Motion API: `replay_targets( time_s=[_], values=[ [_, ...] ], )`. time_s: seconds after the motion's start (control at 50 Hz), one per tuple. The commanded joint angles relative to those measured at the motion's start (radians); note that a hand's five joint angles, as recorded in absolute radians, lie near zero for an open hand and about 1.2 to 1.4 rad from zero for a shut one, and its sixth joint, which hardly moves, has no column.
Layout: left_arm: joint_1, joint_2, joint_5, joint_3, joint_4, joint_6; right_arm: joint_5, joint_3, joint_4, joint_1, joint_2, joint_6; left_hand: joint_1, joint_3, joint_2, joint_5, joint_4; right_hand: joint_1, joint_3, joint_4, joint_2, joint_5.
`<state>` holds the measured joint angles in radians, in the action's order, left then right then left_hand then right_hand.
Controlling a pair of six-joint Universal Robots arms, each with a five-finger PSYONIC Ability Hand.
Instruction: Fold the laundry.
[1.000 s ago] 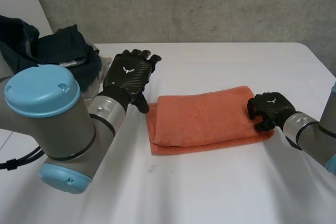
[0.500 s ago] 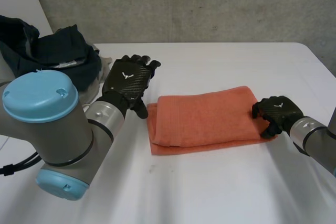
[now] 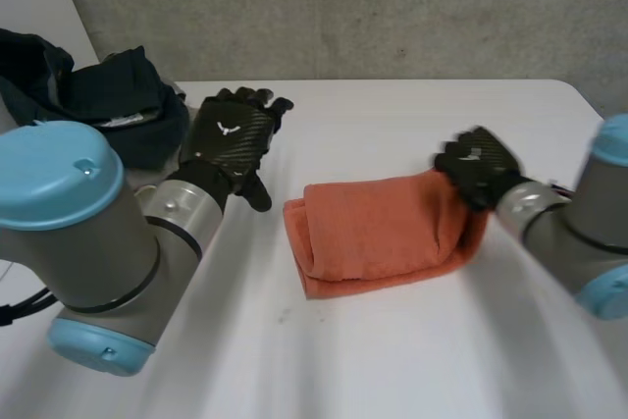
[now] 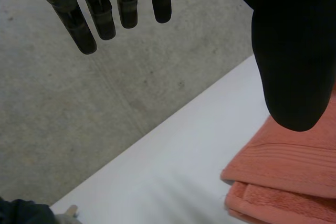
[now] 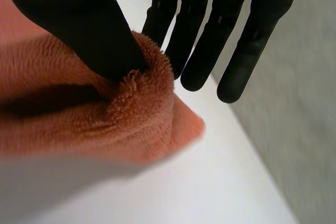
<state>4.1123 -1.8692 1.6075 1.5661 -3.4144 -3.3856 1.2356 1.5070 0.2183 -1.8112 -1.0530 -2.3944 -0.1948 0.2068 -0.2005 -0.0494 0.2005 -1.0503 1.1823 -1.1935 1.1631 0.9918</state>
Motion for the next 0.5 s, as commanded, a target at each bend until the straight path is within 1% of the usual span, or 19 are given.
replay_targets(
  time_s=[0.02, 0.04, 0.1, 0.12, 0.16, 0.18, 0.2, 0.22, 0.24, 0.26, 0.28, 0.34, 0.36, 0.4, 0.42, 0.44, 0.48, 0.5],
  values=[
    [0.046, 0.053, -0.004, 0.031, 0.0, 0.003, -0.073, -0.037, 0.006, -0.289, 0.027, 0.104, 0.017, -0.028, 0.022, 0.046, -0.022, -0.346, 0.214, -0.203, 0.233, 0.23],
    [0.049, 0.058, -0.004, 0.035, 0.0, 0.005, -0.106, -0.037, -0.003, -0.334, 0.063, 0.135, 0.017, -0.028, 0.022, 0.046, -0.022, -0.346, 0.214, -0.203, 0.233, 0.23],
    [0.051, 0.058, -0.004, 0.04, -0.002, 0.005, -0.13, -0.044, -0.008, -0.382, 0.12, 0.168, 0.017, -0.028, 0.022, 0.046, -0.022, -0.346, 0.214, -0.203, 0.233, 0.23],
    [0.051, 0.056, -0.003, 0.04, -0.002, 0.005, -0.13, -0.047, -0.011, -0.402, 0.146, 0.184, 0.017, -0.028, 0.022, 0.046, -0.022, -0.346, 0.214, -0.203, 0.233, 0.23],
    [0.052, 0.056, -0.003, 0.04, -0.002, 0.006, -0.116, -0.053, -0.013, -0.41, 0.156, 0.187, 0.017, -0.028, 0.022, 0.046, -0.022, -0.346, 0.214, -0.203, 0.233, 0.23],
    [0.052, 0.055, -0.003, 0.04, -0.002, 0.006, -0.11, -0.056, -0.013, -0.408, 0.156, 0.182, 0.017, -0.028, 0.022, 0.046, -0.022, -0.298, 0.166, -0.154, 0.185, 0.182],
    [0.054, 0.053, -0.001, 0.037, -0.002, 0.006, -0.095, -0.059, -0.013, -0.408, 0.147, 0.163, 0.017, -0.028, 0.022, 0.046, -0.022, 0.339, -0.471, 0.483, -0.452, -0.455],
    [0.055, 0.053, -0.001, 0.035, -0.003, 0.006, -0.084, -0.059, -0.01, -0.408, 0.14, 0.143, 0.017, -0.028, 0.022, 0.046, -0.022, 0.674, -0.806, 0.817, -0.787, -0.79],
    [0.056, 0.051, 0.0, 0.031, -0.003, 0.006, -0.075, -0.057, -0.004, -0.41, 0.133, 0.115, 0.017, -0.028, 0.022, 0.046, -0.022, 0.876, -1.008, 1.019, -0.989, -0.992],
    [0.056, 0.05, 0.0, 0.026, -0.005, 0.006, -0.065, -0.056, 0.0, -0.41, 0.124, 0.083, 0.017, -0.028, 0.022, 0.046, -0.022, 0.876, -1.008, 1.019, -0.989, -0.992],
    [0.056, 0.047, 0.0, 0.017, -0.006, 0.006, -0.059, -0.054, 0.001, -0.398, 0.09, 0.007, 0.017, -0.028, 0.022, 0.046, -0.022, 0.876, -1.008, 1.019, -0.989, -0.992],
    [0.051, 0.045, 0.002, -0.006, -0.009, 0.006, -0.062, -0.039, 0.004, -0.346, 0.01, -0.133, 0.014, -0.026, 0.019, 0.043, -0.019, 0.876, -1.008, 1.019, -0.989, -0.992],
    [0.046, 0.042, 0.005, -0.032, -0.009, 0.006, -0.065, -0.022, 0.006, -0.308, -0.037, -0.24, 0.014, -0.026, 0.019, 0.043, -0.019, 0.876, -1.008, 1.019, -0.989, -0.992],
    [0.04, 0.038, 0.005, -0.055, -0.008, 0.006, -0.065, -0.002, 0.007, -0.275, -0.079, -0.339, 0.014, -0.026, 0.019, 0.043, -0.019, 0.876, -1.008, 1.019, -0.989, -0.992],
    [0.034, 0.026, 0.006, -0.078, -0.009, 0.009, -0.065, 0.007, 0.006, -0.261, -0.1, -0.389, 0.011, -0.023, 0.016, 0.04, -0.016, 0.876, -1.008, 1.019, -0.989, -0.992],
    [0.028, 0.018, 0.006, -0.09, -0.009, 0.014, -0.061, 0.016, 0.003, -0.24, -0.132, -0.476, 0.008, -0.02, 0.013, 0.037, -0.013, 0.876, -1.008, 1.019, -0.989, -0.992],
    [0.008, -0.002, 0.006, -0.121, -0.005, 0.028, -0.041, 0.015, 0.0, -0.214, -0.156, -0.56, 0.005, -0.017, 0.011, 0.034, -0.011, 0.876, -1.008, 1.019, -0.989, -0.992],
    [-0.015, -0.025, 0.006, -0.154, 0.0, 0.047, -0.041, 0.015, -0.008, -0.195, -0.166, -0.597, 0.005, -0.017, 0.011, 0.034, -0.011, 0.876, -1.008, 1.019, -0.989, -0.992]
  ],
)
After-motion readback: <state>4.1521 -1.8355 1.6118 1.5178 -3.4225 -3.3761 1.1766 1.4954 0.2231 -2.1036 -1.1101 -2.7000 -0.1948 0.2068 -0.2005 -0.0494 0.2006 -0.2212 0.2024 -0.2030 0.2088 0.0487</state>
